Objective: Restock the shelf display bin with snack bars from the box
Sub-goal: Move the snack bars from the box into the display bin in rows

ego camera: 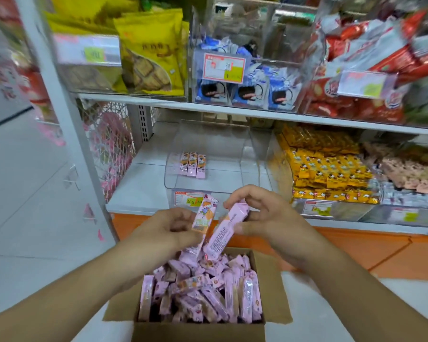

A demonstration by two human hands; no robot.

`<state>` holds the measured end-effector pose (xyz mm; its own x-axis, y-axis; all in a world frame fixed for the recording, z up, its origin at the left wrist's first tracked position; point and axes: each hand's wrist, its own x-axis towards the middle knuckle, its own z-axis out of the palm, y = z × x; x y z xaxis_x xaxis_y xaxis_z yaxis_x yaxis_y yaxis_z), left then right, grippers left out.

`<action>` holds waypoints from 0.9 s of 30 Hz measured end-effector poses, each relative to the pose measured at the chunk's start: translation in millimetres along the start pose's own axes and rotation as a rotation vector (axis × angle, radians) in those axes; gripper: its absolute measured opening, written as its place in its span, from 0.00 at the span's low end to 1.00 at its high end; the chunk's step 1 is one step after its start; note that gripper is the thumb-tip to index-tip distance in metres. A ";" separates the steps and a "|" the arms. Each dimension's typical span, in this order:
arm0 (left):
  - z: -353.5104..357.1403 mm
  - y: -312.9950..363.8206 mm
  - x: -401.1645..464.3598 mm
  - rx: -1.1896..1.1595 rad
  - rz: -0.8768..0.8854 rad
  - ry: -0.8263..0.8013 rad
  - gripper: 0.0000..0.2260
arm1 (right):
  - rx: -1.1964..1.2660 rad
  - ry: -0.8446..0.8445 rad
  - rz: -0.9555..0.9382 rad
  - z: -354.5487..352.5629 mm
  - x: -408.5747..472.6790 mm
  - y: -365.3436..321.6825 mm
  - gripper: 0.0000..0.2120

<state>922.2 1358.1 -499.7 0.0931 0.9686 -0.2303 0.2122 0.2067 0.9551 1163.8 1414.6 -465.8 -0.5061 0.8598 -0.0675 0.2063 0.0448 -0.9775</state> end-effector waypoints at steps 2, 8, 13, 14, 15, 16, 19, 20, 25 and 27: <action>0.0 0.0 2.9 -0.018 -0.025 0.009 0.22 | 0.030 0.014 -0.006 2.9 3.5 -1.3 0.22; 2.3 0.9 9.8 -0.158 -0.056 0.009 0.16 | -0.019 0.033 -0.021 -2.1 13.2 -2.6 0.21; -3.2 1.7 18.9 -0.197 -0.095 0.019 0.22 | -0.120 0.059 -0.063 -3.2 18.8 -5.0 0.20; -3.3 2.5 18.8 -0.179 -0.097 0.015 0.21 | -0.174 0.069 -0.061 -3.1 19.1 -5.7 0.19; -3.8 2.2 18.8 -0.167 -0.096 0.019 0.21 | -0.225 0.078 -0.056 -3.3 19.1 -6.0 0.19; -3.8 4.4 17.3 -0.162 -0.106 0.031 0.21 | -0.252 0.082 -0.047 -4.0 18.5 -6.2 0.18; -6.7 9.8 15.8 -0.218 -0.134 0.114 0.13 | -0.286 0.114 -0.040 -10.3 15.4 -6.2 0.18; -7.9 13.4 14.1 -0.252 -0.147 0.155 0.09 | -0.288 0.150 -0.052 -12.4 14.3 -6.9 0.18; -7.9 25.3 5.7 -0.360 -0.164 0.179 0.08 | -0.236 0.395 -0.045 0.3 8.6 -10.5 0.16; -0.9 28.0 2.8 -0.426 -0.177 0.186 0.12 | -0.272 0.320 -0.011 16.3 3.8 -9.8 0.17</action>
<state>927.5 1366.7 -473.5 -0.0923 0.9136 -0.3960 -0.2105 0.3708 0.9045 1146.2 1409.2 -459.7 -0.2327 0.9713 0.0497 0.4374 0.1502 -0.8866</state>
